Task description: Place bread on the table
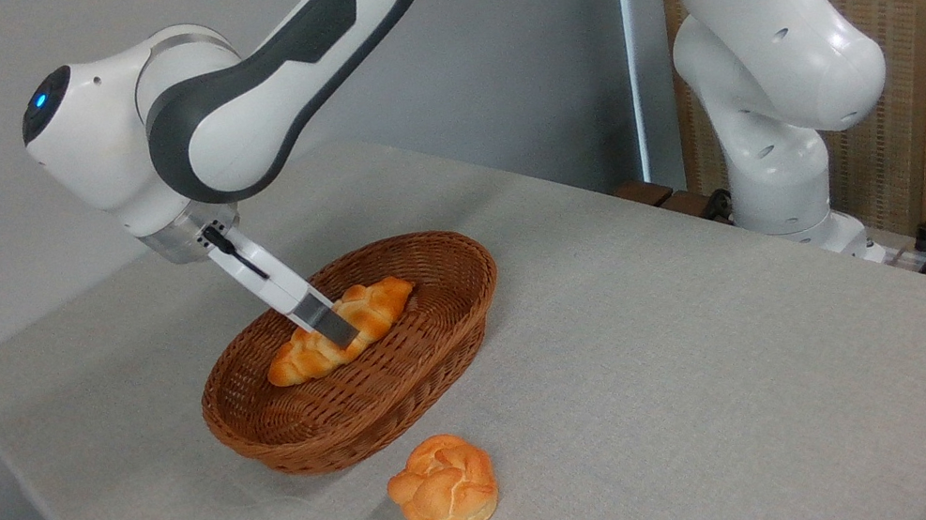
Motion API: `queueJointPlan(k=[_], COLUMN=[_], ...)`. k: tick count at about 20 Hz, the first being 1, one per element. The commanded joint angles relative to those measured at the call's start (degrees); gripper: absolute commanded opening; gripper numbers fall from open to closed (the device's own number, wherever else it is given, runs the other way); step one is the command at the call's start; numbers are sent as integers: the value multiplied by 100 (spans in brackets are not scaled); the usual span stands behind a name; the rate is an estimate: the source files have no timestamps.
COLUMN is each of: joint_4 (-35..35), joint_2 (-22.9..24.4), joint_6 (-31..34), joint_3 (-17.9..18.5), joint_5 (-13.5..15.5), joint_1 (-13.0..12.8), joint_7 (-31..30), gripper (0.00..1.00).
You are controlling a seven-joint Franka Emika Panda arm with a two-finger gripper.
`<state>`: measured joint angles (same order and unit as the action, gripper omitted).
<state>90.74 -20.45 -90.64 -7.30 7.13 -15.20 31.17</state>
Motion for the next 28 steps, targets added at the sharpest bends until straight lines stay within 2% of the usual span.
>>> queueJointPlan(k=[1, 20, 23, 25, 28], joint_4=[-65, -74, -82, -82, -109], joint_2=[-21, 32, 181, 444, 542], joint_6=[82, 90, 143, 187, 354], joint_3=[18, 26, 53, 97, 97], joint_5=[-142, -133, -133, -98, -72], joint_1=[-1, -1, 17, 113, 280], joint_7=[-15, 12, 38, 64, 161], gripper=[0, 0, 0, 0, 0])
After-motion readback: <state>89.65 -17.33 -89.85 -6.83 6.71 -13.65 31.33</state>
